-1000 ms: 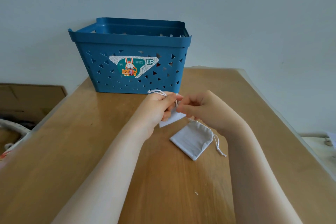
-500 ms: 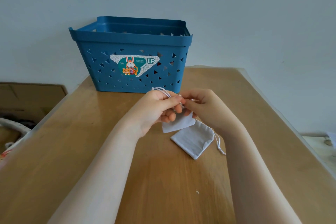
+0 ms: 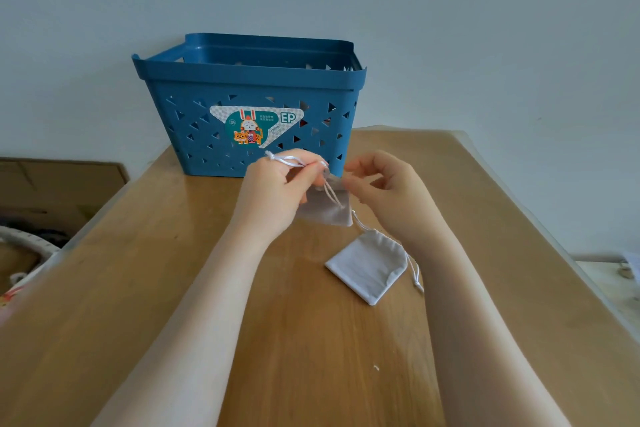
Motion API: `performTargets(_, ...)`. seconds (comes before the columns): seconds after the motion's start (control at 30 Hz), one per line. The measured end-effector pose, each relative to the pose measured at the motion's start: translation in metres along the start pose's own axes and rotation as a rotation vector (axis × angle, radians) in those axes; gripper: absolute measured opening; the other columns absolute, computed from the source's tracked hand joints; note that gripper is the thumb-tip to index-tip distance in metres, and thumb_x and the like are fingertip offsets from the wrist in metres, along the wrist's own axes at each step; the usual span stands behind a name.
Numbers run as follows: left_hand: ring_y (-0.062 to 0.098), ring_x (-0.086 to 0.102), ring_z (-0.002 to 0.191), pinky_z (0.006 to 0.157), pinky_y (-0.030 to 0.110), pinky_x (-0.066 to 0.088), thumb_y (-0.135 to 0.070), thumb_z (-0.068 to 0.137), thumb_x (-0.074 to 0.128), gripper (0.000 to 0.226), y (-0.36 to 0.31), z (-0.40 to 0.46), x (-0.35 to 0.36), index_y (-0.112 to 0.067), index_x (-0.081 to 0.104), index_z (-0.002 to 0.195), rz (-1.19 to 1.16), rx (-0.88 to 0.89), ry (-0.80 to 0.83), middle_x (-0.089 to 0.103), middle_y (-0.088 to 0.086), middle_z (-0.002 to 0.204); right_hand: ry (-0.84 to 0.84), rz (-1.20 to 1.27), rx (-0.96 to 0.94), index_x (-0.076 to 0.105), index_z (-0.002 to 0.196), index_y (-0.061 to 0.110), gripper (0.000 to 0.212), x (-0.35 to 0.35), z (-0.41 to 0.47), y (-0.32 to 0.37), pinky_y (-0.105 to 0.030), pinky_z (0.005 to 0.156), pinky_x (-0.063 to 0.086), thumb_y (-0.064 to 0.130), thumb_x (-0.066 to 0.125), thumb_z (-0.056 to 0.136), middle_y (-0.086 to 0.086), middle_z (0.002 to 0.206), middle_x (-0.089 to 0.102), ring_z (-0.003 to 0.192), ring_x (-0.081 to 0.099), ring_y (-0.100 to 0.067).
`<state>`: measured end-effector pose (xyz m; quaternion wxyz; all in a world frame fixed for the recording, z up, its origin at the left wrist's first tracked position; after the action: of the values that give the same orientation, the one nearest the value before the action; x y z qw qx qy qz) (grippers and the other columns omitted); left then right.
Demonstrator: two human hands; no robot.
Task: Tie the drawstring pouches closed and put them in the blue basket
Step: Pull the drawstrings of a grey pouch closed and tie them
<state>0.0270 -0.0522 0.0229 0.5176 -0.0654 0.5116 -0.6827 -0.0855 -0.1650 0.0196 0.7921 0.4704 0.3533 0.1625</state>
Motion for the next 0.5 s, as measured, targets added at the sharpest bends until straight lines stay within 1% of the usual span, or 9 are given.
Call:
performTargets(0.07,0.001,0.057,0.077,0.069,0.012,0.042,-0.016,0.090,0.061,0.013,-0.003,0.000,0.004,-0.021,0.072,0.085,-0.017,0.048,0.031,0.064,-0.012,0.080,0.025,-0.027,-0.022,0.066,0.095,0.026,0.009,0.003,0.000,0.001,-0.020,0.068,0.046,0.023,0.063,0.086,0.007,0.095,0.067,0.069,0.056,-0.012)
performTargets(0.1,-0.001,0.056,0.082,0.072,0.010,0.040,-0.015,0.089,0.063,0.012,-0.004,-0.001,0.006,-0.020,0.073,0.086,-0.015,0.071,0.039,0.062,-0.009,0.086,0.042,-0.029,-0.021,0.068,0.096,0.023,0.011,0.005,-0.001,0.001,-0.024,0.072,0.048,0.024,0.063,0.087,0.005,0.095,0.068,0.074,0.059,-0.015)
performTargets(0.17,-0.004,0.056,0.083,0.073,0.006,0.038,-0.014,0.087,0.064,0.012,-0.006,-0.001,0.009,-0.022,0.073,0.087,-0.020,0.110,0.049,0.061,-0.011,0.087,0.060,-0.015,-0.005,0.070,0.095,0.018,0.012,0.007,-0.002,0.003,-0.029,0.074,0.051,0.021,0.061,0.087,0.002,0.089,0.071,0.079,0.064,-0.018)
performTargets(0.23,-0.001,0.058,0.083,0.074,0.008,0.041,-0.012,0.087,0.064,0.014,-0.005,-0.001,0.010,-0.024,0.072,0.088,-0.017,0.140,0.062,0.062,-0.012,0.086,0.046,-0.007,0.010,0.070,0.089,0.016,0.010,0.007,-0.002,0.003,-0.025,0.069,0.052,0.019,0.061,0.087,0.002,0.082,0.071,0.076,0.066,-0.014)
performTargets(0.33,0.006,0.060,0.082,0.074,0.012,0.043,-0.012,0.086,0.065,0.012,-0.002,0.000,0.009,-0.017,0.075,0.091,0.028,0.178,0.044,0.066,-0.004,0.088,0.000,0.017,0.025,0.070,0.078,0.019,0.012,0.006,-0.002,0.002,-0.016,0.058,0.047,0.017,0.063,0.086,0.007,0.070,0.068,0.063,0.059,-0.002)
performTargets(0.37,0.008,0.060,0.081,0.072,0.013,0.043,-0.013,0.086,0.065,0.012,-0.001,0.001,0.008,-0.016,0.075,0.091,0.060,0.200,0.026,0.066,-0.001,0.088,-0.013,0.022,0.026,0.070,0.075,0.018,0.012,0.006,-0.002,0.003,-0.015,0.057,0.045,0.016,0.064,0.085,0.007,0.067,0.067,0.060,0.057,0.000)
performTargets(0.43,0.012,0.060,0.078,0.068,0.014,0.042,-0.019,0.084,0.062,0.015,0.003,0.001,0.010,-0.015,0.076,0.089,0.138,0.245,-0.006,0.066,0.003,0.086,-0.018,0.017,0.030,0.073,0.076,0.014,0.010,0.006,-0.002,0.003,-0.016,0.057,0.045,0.014,0.066,0.084,0.004,0.067,0.068,0.061,0.058,-0.002)
performTargets(0.5,0.014,0.060,0.075,0.064,0.021,0.044,-0.021,0.081,0.059,0.019,0.006,0.001,0.012,-0.015,0.076,0.087,0.200,0.253,-0.038,0.065,0.003,0.084,-0.015,0.022,0.033,0.074,0.077,0.014,0.009,0.007,-0.002,0.003,-0.014,0.055,0.043,0.014,0.068,0.083,0.007,0.066,0.068,0.059,0.057,0.000)
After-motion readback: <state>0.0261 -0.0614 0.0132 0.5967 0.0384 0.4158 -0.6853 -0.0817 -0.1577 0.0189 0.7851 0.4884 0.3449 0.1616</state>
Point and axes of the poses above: each hand's wrist, its own z-axis towards the middle knuckle, its own x-axis out of the palm, y = z × x, the point moved 2 cm from there along z, towards the middle knuckle
